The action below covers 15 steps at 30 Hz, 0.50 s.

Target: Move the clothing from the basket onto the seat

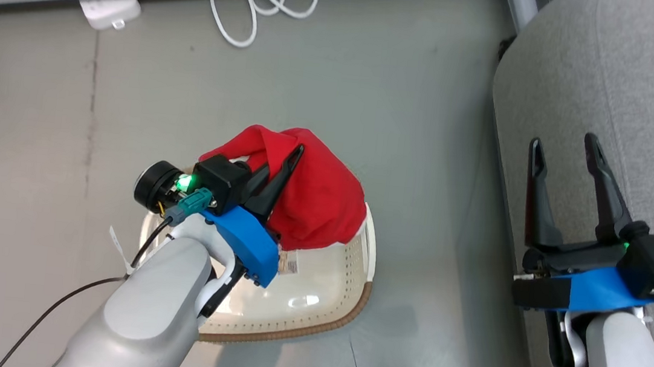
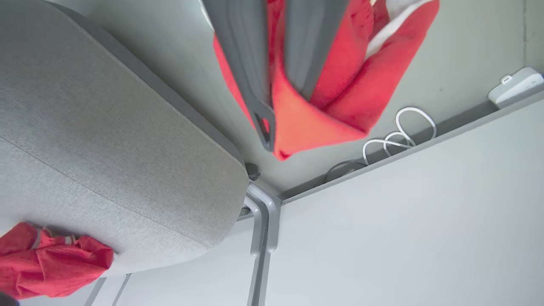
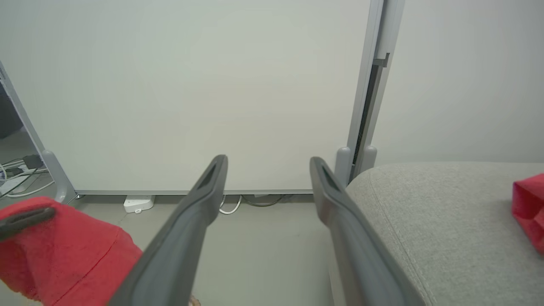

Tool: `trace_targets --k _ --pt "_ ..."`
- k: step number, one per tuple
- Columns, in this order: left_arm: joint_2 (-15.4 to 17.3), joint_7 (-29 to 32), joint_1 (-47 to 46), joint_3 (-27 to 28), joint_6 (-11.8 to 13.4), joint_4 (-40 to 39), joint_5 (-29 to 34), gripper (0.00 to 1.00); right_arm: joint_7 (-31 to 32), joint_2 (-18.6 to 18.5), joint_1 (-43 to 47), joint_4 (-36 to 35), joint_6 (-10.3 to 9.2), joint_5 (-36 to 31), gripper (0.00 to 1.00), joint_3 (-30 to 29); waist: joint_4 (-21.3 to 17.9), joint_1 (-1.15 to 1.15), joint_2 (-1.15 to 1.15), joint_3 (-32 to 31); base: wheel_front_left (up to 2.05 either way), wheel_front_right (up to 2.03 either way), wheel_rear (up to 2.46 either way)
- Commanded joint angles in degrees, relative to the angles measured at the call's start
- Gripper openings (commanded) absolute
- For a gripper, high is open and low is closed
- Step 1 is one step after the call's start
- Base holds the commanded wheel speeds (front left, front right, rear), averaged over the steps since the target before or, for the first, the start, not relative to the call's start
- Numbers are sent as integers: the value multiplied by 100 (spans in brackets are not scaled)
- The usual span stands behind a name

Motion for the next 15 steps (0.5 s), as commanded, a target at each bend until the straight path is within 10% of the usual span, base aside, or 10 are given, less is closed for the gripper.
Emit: trace_targets --k 1,15 --pt "19 -26 92 40 3 -69 48 0 -2 -27 108 24 -6 6 100 -2 102 1 0 -269 0 0 0" --pt "-30 -24 88 100 -9 -640 317 0 -2 49 685 206 -6 50 100 -38 225 1 0 -1286 0 0 0"
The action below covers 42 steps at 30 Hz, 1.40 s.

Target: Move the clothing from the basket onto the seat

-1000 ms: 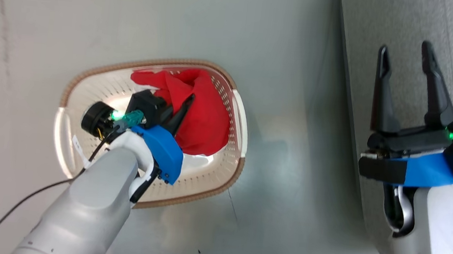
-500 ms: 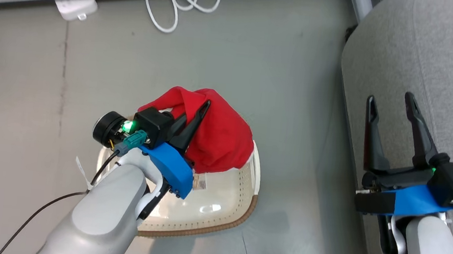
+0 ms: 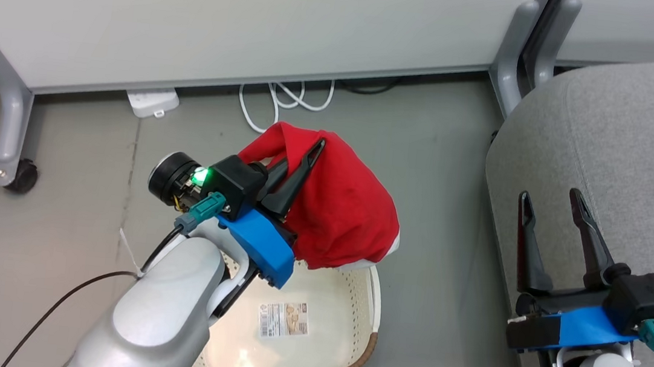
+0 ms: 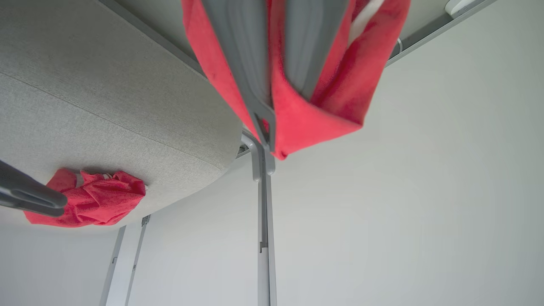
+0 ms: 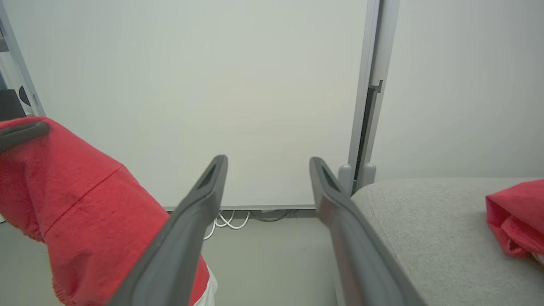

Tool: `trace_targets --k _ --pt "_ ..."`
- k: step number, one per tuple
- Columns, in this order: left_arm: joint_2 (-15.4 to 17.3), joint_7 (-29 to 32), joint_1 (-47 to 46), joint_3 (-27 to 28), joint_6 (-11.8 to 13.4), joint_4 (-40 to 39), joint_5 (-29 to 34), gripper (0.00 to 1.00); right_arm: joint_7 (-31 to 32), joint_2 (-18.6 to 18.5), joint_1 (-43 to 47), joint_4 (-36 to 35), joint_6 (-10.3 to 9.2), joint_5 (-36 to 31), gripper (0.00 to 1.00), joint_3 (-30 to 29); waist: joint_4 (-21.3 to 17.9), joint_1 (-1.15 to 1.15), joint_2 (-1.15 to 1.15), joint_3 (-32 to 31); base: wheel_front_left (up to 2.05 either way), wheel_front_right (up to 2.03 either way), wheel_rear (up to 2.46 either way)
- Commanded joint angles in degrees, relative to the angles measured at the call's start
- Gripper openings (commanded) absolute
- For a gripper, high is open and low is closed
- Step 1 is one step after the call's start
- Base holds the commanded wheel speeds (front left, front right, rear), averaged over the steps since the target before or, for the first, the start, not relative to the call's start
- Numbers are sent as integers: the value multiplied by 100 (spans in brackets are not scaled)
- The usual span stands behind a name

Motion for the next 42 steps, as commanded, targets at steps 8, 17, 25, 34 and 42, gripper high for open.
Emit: trace_targets --k 8,17,25,34,42 --pt "-56 -21 -90 -20 -10 -120 -44 0 -2 52 370 79 -6 -13 100 -47 60 1 0 -578 0 0 0" --pt "-121 14 -69 -272 -27 -173 -123 0 -2 109 650 85 -6 -32 100 -36 87 1 0 -951 0 0 0" --pt "-140 10 32 -395 6 -191 -175 0 -2 128 702 60 -6 -41 100 26 80 1 0 -1026 0 0 0" --pt "-142 9 29 -462 33 -192 -208 0 -2 63 608 22 -6 -49 100 225 105 1 0 -1033 0 0 0" --pt "-137 6 -27 -501 54 -201 -230 0 -2 -69 229 85 -6 -24 100 831 154 1 0 -974 0 0 0"
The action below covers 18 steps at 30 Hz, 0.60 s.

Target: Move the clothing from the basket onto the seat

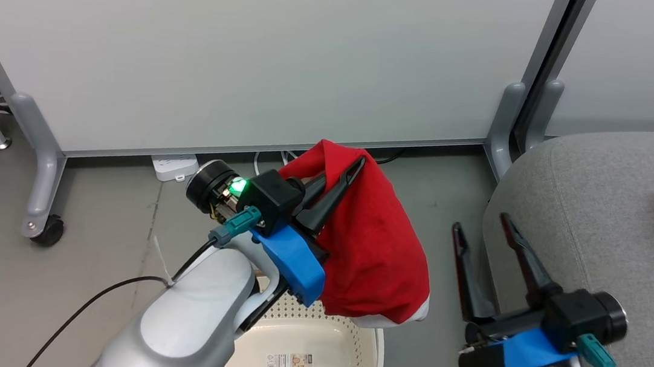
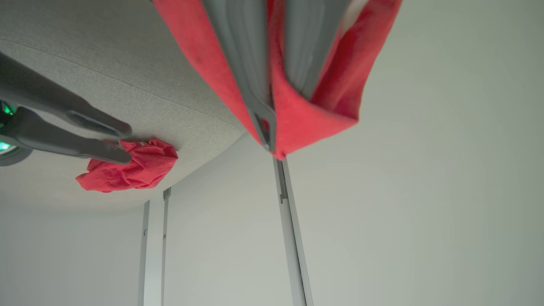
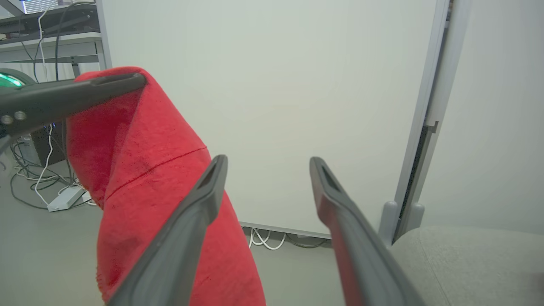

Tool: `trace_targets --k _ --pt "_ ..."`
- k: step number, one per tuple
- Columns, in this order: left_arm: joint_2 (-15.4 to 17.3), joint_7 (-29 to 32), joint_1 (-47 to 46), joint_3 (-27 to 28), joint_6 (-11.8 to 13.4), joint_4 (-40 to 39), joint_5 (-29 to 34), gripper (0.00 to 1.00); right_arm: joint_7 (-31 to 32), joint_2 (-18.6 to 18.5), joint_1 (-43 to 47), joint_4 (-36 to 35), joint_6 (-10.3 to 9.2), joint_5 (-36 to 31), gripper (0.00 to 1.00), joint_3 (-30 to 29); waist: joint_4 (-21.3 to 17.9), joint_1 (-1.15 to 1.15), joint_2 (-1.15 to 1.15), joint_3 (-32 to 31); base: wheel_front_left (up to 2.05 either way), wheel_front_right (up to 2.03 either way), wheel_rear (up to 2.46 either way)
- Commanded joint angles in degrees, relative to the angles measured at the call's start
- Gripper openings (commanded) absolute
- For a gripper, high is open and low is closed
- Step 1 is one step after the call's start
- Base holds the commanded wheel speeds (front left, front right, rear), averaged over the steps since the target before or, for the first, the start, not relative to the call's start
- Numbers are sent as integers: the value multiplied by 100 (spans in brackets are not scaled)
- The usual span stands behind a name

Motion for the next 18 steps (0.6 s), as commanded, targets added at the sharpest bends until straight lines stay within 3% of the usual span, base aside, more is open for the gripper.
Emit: trace_targets --k 1,18 --pt "23 -20 -11 1 30 -32 -23 0 -2 -45 -144 42 -5 -5 100 141 16 0 0 21 0 0 0" --pt "-9 -40 -193 -170 31 -60 -45 0 -2 -133 -1603 1028 -6 106 100 1570 187 0 0 264 0 0 0"
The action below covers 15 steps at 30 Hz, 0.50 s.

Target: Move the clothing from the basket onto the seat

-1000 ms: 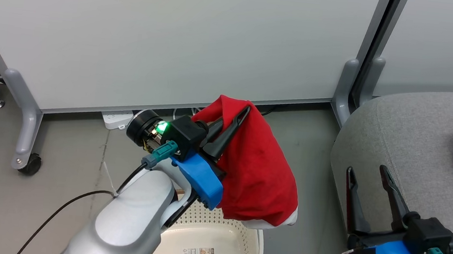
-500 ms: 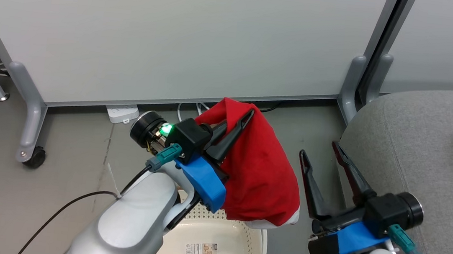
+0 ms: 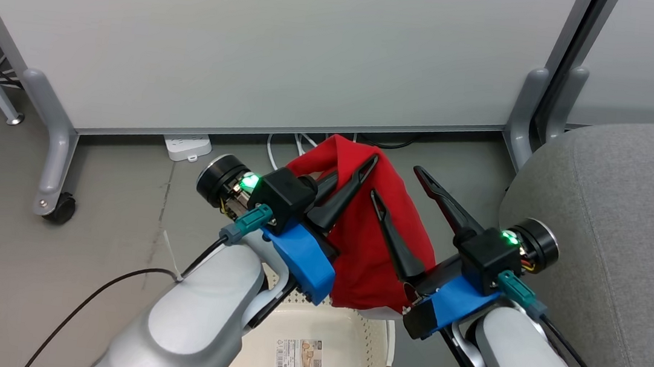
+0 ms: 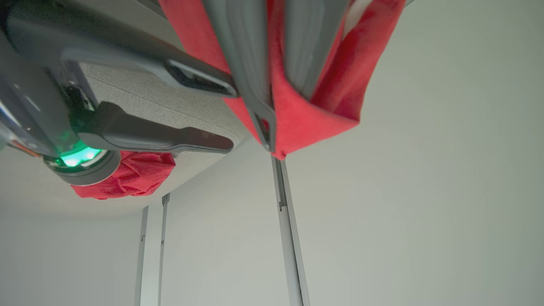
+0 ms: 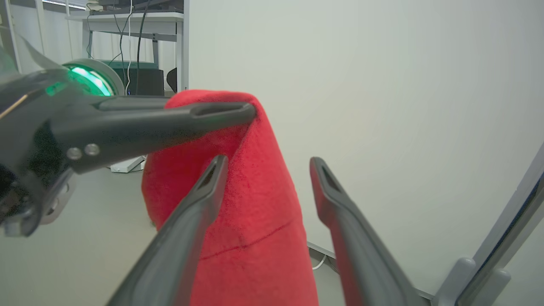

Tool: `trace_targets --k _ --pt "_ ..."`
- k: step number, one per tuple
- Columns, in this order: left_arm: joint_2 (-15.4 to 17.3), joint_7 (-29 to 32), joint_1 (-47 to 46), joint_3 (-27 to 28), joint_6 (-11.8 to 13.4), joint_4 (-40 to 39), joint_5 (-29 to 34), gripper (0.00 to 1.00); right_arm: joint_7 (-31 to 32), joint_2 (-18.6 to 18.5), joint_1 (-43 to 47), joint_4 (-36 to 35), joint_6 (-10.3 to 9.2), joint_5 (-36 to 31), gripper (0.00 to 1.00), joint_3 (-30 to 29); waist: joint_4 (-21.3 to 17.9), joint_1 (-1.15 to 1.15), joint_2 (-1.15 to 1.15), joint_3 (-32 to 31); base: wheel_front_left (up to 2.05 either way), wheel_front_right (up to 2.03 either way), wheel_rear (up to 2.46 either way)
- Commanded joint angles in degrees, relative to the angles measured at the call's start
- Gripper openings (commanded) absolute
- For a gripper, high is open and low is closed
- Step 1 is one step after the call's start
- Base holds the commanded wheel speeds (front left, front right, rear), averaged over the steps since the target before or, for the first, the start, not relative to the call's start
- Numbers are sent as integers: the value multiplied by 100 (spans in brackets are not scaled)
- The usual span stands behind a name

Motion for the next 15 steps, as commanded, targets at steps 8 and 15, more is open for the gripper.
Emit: trace_targets --k 8,15 --pt "-3 -48 -169 -114 14 -54 -27 0 -2 1 -607 947 -6 4 100 377 112 -1 0 71 0 0 0" --pt "-14 -41 -206 -173 27 -95 -45 0 -2 66 -900 1509 -6 107 100 617 138 -1 0 151 0 0 0"
